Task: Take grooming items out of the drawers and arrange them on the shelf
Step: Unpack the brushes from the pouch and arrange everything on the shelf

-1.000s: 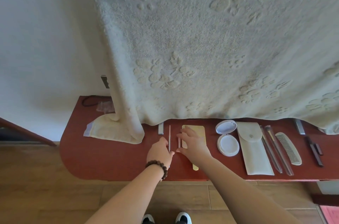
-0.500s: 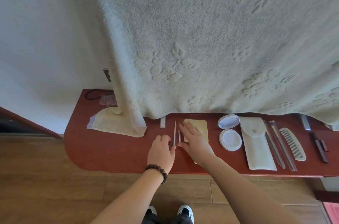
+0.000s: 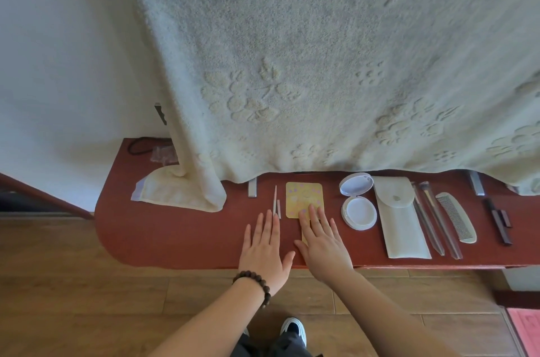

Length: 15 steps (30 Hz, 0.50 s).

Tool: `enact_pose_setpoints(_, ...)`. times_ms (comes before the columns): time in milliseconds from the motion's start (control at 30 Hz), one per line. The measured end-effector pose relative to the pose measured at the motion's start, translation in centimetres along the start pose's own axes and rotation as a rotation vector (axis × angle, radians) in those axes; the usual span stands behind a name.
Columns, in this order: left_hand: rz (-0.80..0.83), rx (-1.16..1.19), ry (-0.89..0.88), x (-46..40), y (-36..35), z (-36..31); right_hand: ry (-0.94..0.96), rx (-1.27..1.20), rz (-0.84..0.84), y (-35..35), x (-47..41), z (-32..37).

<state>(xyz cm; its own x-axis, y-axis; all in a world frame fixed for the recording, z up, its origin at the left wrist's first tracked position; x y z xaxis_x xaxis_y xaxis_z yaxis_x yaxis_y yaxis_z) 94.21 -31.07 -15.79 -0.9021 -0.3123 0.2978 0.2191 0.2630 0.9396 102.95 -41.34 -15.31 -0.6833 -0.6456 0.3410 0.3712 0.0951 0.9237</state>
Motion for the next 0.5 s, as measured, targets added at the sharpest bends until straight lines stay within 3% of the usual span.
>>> enact_pose_setpoints(500, 0.019, 0.079, 0.059, -0.5, 1.1, -2.2, 0.053, -0.031, 0.018, 0.8, 0.6, 0.1)
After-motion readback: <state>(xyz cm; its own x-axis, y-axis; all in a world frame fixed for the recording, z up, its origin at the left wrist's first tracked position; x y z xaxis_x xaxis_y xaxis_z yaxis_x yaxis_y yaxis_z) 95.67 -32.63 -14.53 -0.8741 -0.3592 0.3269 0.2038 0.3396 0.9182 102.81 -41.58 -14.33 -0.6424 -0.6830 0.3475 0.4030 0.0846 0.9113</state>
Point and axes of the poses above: each hand's wrist, its own x-axis away from the middle knuckle, its own y-axis out of the back of the hand, z = x × y, the point moved 5 cm from there along -x, towards the middle knuckle, and after that the axes turned 4 degrees about -y, right-handed, at the moved point
